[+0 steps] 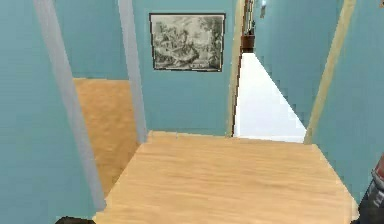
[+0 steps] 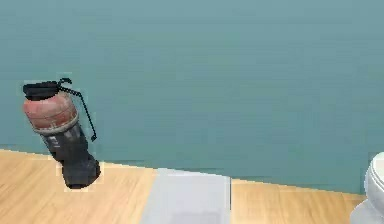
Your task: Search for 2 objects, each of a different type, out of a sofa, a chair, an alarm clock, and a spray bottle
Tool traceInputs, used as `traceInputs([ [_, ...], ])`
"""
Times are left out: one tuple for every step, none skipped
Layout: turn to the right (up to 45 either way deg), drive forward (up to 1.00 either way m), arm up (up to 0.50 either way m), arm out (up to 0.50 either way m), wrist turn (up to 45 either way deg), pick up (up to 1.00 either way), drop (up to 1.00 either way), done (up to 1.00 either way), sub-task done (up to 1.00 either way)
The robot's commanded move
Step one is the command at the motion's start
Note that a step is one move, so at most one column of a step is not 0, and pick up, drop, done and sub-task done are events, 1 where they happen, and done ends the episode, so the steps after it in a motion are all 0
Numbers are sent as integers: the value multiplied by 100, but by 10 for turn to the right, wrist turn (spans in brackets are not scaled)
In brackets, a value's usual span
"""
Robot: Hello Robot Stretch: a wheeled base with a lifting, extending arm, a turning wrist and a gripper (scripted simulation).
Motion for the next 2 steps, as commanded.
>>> traceInputs([
  [0, 100, 0, 0, 0, 0, 0, 0, 0],
  [-390, 0, 0, 0, 0, 0, 0, 0, 0],
])
